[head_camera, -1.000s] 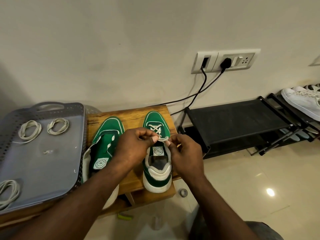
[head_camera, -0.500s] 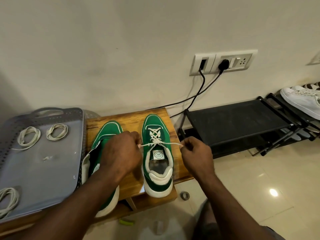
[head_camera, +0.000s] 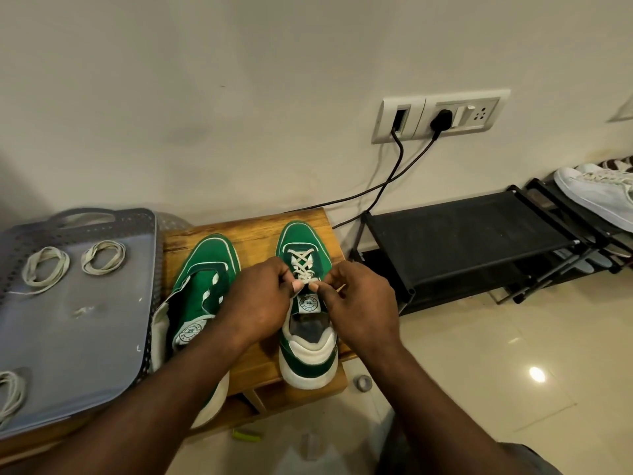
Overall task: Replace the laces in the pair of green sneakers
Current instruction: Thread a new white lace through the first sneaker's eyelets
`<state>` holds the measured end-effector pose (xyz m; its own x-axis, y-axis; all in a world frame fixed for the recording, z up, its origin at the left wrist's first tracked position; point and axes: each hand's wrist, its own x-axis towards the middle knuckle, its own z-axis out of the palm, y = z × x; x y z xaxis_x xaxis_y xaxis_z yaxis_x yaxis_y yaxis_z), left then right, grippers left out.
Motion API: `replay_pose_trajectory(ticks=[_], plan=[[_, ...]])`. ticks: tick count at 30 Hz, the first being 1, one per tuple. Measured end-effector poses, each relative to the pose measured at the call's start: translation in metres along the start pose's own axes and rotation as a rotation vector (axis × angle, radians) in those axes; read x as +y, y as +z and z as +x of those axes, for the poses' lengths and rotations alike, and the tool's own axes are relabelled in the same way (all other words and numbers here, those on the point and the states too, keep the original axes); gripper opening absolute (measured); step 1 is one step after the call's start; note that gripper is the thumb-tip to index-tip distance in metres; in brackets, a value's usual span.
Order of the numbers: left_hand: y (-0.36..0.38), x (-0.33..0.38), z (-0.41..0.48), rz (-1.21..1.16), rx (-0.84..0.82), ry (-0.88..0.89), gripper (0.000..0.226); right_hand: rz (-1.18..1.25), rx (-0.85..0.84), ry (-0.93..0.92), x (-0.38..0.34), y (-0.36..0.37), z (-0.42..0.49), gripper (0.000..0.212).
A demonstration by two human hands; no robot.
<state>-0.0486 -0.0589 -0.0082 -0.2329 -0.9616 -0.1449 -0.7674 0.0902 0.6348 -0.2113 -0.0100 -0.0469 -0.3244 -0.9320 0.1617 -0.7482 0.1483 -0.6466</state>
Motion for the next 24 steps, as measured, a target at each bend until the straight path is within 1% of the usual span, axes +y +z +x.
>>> replay_pose_trajectory(ticks=[4,5,8,12,15,16,17,18,20,22,24], plan=[[-0.005,0.003,-0.003,0.005,0.052,0.035,0.013,0.215,-0.127,0.092,0.000,-0.006,0.005,0.014],[-0.007,0.002,-0.003,0.030,0.064,0.047,0.012,0.226,-0.144,0.101,0.001,-0.008,0.006,0.013],[-0.010,0.000,-0.001,0.146,0.099,0.074,0.015,0.165,-0.149,0.077,0.003,-0.015,0.008,0.009],[-0.008,0.002,-0.003,0.278,0.087,0.068,0.022,0.005,-0.144,0.056,0.006,-0.015,0.010,0.014],[-0.007,-0.001,-0.001,0.348,0.103,0.106,0.009,-0.120,-0.186,0.000,0.010,-0.011,0.009,0.021],[-0.009,-0.002,0.000,0.334,0.074,0.102,0.010,-0.117,-0.210,-0.001,0.011,-0.010,0.009,0.026],[-0.010,-0.002,0.001,0.305,0.016,0.088,0.017,-0.036,-0.237,0.042,0.011,-0.012,0.009,0.031],[-0.012,-0.002,0.002,0.225,-0.045,0.053,0.024,0.129,-0.263,0.123,0.011,-0.016,0.009,0.036],[-0.018,0.001,0.001,-0.106,-0.098,-0.063,0.028,0.501,-0.330,0.284,0.007,-0.027,0.009,0.037],[-0.025,0.006,0.000,-0.467,-0.103,-0.152,0.028,0.682,-0.396,0.264,0.009,-0.033,0.011,0.026],[-0.027,0.008,-0.002,-0.706,-0.144,-0.188,0.024,0.820,-0.424,0.194,0.015,-0.033,0.013,0.016]])
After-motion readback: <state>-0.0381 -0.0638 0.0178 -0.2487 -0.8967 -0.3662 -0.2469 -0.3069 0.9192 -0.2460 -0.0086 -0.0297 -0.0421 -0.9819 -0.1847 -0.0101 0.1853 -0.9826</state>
